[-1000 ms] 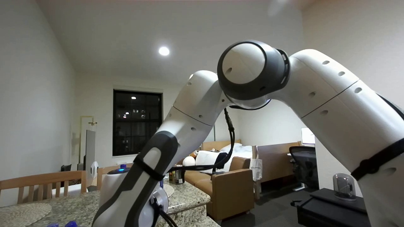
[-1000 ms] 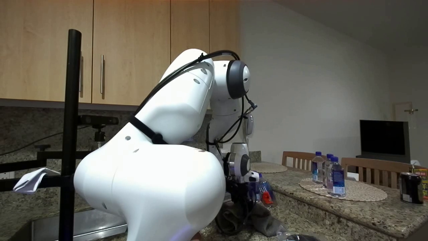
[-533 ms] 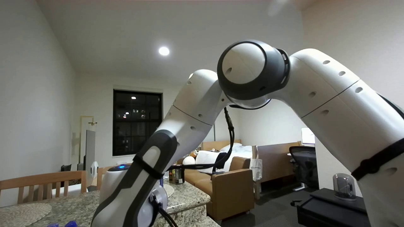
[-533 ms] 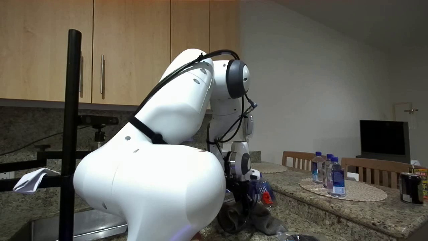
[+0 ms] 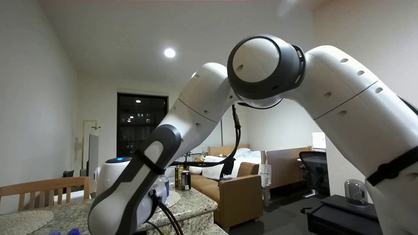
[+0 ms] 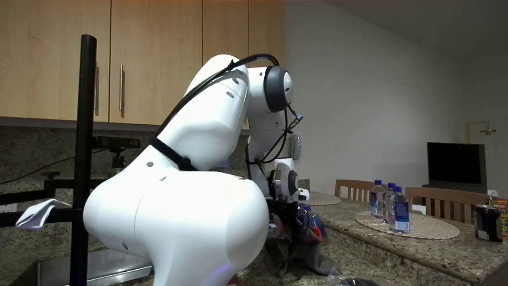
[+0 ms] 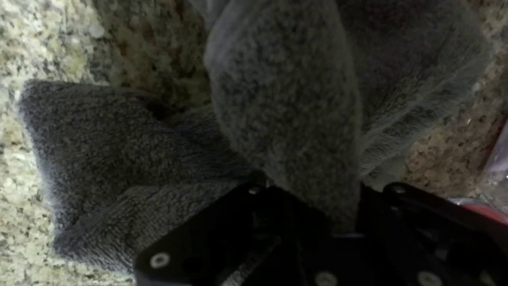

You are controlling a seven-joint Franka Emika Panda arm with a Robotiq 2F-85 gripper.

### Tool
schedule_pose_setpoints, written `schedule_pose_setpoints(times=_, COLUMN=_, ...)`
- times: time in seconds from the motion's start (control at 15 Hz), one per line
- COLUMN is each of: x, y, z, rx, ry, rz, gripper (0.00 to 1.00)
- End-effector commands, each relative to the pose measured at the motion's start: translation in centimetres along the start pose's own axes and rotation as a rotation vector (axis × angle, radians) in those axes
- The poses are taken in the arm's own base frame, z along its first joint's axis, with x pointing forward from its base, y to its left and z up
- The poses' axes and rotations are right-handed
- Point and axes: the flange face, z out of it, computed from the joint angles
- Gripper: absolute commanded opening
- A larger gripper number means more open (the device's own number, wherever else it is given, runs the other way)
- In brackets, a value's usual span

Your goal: Move the grey towel to the right.

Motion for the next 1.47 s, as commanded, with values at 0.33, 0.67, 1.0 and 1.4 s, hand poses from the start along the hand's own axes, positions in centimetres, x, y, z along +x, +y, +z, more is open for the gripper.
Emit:
schedule_pose_setpoints(times=0.33, x=6.7, y=1.1, z=-5.2, rx=-0.019, ry=-0.048, rz=-0.109, gripper=0.11)
schedule_pose_setpoints(times=0.67, x=9.8, y=5.5, z=-4.9, rx=0.032, ry=-0.158, rz=-0.307, gripper=0.1)
schedule_pose_setpoints(times=1.0, x=12.6, y=10.7, z=-4.2, rx=0.086, ry=-0.295, rz=-0.405, gripper=0.1)
schedule_pose_setpoints(times=1.4, x=12.1, y=15.2, z=-6.7, rx=0.124, ry=-0.504, rz=-0.497, gripper=0.1)
